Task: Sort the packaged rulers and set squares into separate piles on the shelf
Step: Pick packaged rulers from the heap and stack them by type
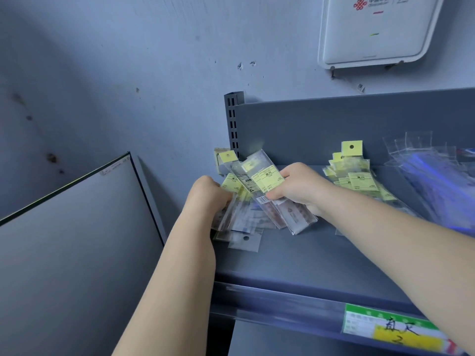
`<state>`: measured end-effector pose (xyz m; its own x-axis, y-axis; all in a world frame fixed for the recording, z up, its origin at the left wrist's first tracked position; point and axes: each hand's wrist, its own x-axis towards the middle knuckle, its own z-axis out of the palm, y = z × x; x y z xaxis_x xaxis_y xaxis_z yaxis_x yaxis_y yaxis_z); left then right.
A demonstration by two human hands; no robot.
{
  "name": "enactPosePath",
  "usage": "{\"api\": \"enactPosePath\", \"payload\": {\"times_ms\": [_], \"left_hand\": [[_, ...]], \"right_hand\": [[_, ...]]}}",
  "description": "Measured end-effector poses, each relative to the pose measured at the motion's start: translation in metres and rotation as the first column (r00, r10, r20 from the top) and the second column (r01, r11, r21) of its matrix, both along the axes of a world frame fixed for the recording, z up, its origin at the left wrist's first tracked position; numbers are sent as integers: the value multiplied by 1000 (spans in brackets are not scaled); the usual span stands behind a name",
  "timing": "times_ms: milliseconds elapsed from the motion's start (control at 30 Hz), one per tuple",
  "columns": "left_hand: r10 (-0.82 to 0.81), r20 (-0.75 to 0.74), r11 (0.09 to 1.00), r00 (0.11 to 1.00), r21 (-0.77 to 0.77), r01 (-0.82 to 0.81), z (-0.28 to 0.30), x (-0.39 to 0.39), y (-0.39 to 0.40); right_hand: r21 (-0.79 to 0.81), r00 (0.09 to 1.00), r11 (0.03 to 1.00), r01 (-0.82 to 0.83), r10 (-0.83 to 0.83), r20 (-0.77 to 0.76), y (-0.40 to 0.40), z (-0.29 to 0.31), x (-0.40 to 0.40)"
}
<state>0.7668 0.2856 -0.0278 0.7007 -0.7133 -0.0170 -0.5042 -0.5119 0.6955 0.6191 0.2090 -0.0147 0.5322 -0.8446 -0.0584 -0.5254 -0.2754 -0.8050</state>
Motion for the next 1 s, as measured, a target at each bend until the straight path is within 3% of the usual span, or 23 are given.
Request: {"api": "enactPosePath", "payload": {"times_ms": [233, 433, 633, 767, 1000], "left_hand": [[37, -220, 944, 975, -313, -107, 4, 1, 8], [-108, -426, 838, 898, -525, -148, 5, -8, 5], [-271, -499, 807, 823, -584, -88, 12, -26, 7], [-310, -519, 777, 796, -621, -102, 17, -30, 8], [-375, -548, 753, 748, -651, -98, 31, -42, 4]], "right_hand": [[152, 953, 988, 27, -71, 293, -8, -2, -8], [268, 899, 963, 18, -133, 418, -9, 2, -11], [354, 879, 931, -91, -92, 469, 0, 1, -7], [332, 861, 942, -38, -138, 489, -4, 5, -8], [333, 757, 939, -82, -159, 634, -23, 40, -46]]}}
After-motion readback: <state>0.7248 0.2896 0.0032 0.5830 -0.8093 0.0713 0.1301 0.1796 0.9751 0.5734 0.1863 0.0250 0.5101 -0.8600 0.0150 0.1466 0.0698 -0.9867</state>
